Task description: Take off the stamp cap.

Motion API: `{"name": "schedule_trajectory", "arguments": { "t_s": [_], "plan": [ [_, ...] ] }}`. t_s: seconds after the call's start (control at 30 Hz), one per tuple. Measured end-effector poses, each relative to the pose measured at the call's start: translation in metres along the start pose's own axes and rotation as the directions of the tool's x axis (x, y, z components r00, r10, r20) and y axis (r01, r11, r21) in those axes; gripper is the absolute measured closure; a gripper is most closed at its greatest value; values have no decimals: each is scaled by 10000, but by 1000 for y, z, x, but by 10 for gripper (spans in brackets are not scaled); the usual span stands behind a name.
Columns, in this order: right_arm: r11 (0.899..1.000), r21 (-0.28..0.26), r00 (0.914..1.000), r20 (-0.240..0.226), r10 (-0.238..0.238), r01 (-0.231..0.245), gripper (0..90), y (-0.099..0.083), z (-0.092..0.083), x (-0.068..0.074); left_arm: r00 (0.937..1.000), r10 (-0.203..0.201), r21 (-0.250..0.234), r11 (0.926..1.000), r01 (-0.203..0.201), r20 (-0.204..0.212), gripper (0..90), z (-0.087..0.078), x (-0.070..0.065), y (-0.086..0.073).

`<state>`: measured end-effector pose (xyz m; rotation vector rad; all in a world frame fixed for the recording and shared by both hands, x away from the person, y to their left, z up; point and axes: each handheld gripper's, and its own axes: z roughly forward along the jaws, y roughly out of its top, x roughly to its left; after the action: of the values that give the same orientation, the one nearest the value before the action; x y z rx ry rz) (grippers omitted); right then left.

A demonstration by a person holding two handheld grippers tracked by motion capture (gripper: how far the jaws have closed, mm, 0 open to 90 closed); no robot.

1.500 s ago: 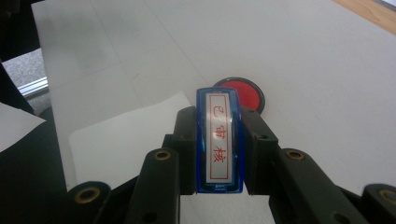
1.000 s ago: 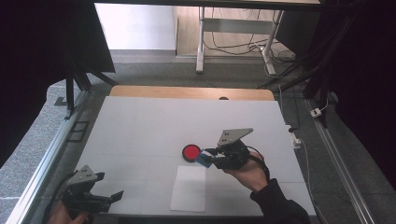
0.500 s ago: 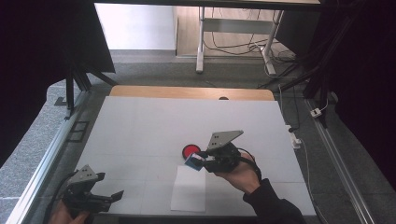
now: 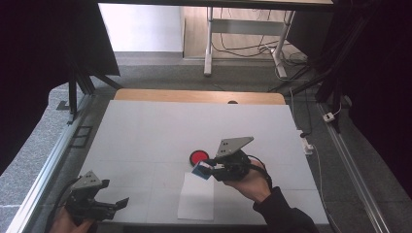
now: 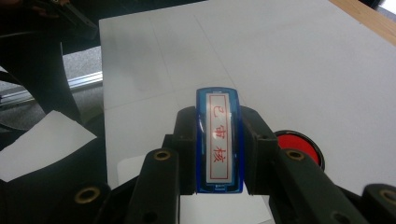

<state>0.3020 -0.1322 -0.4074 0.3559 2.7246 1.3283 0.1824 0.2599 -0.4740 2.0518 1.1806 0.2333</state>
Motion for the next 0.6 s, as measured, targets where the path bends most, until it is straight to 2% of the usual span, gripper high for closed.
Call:
{"name": "schedule_trajectory", "arguments": {
  "t_s": [0.13, 0.23, 0.37, 0.47, 0.6],
  "plan": [
    [10000, -75, 10000, -43, 66, -66, 712, -1, -1, 1, 9987, 441, -82, 9990, -439, 261, 41, 1, -3, 5],
    [10000, -31, 10000, -40, 66, -66, 712, -1, -2, 1, 9969, 626, -177, 9979, -618, 486, 33, 4, -6, 8],
    [9999, -87, 10000, -60, 73, -74, 712, -2, -3, 1, 9942, 969, -256, 9951, -958, 474, 29, 10, -10, 12],
    [9998, -171, 9999, -100, 44, -46, 712, -2, -5, 1, 9913, 1225, -377, 9920, -1208, 483, 19, 15, -12, 15],
    [9997, -242, 9999, -151, 61, -64, 712, -1, -7, 2, 9857, 1460, -394, 9889, -1431, 846, 8, 24, -11, 21]
  ]
}}
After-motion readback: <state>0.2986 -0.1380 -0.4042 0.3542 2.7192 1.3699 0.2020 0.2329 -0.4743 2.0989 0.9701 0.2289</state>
